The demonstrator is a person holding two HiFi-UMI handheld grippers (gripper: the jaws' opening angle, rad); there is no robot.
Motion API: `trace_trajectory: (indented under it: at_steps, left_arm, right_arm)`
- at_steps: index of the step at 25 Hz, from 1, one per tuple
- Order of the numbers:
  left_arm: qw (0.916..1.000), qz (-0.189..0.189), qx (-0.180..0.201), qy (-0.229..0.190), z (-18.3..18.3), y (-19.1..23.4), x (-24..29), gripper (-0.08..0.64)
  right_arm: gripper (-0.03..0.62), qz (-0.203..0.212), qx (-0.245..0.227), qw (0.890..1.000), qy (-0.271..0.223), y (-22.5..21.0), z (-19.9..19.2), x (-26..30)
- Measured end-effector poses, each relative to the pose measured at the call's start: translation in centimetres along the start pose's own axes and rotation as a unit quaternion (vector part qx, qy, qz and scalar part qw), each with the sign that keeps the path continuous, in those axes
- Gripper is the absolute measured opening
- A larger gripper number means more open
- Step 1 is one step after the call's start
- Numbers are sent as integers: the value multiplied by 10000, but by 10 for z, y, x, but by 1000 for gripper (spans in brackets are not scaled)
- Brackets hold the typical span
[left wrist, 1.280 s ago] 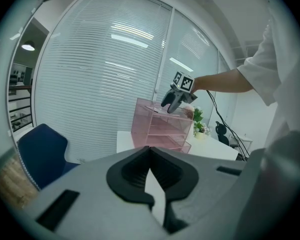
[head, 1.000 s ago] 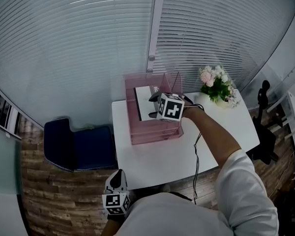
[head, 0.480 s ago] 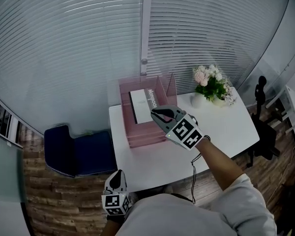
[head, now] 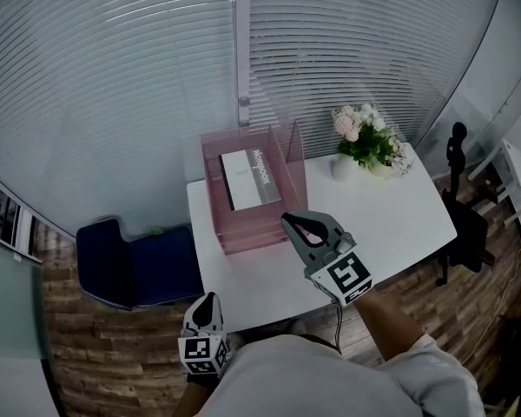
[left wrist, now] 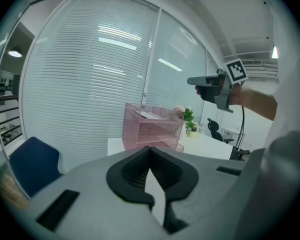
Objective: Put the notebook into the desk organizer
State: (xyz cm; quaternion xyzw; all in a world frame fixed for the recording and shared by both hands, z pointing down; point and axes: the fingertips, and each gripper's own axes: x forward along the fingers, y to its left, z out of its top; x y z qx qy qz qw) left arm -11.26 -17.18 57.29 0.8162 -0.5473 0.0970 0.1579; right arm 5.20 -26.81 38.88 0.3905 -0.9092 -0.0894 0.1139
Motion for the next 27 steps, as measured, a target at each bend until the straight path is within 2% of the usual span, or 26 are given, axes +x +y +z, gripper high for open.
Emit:
trace_trajectory:
  at_steps: [7,12,27]
  left_arm:
    - [9999,-82,57,88,-4,-11,0,8]
    - [9998,-145,83,129,-9,-21,0,9]
    - [9996,-185,132,161,-16,-44,-8,9]
  right_arm:
    - [12,-293,719,9965,-324,16,-18,-41]
    - [12,-351,1222,9916,-224,27,-42,-58]
    - [12,-502,1243,9903,-363,25,-42,-80]
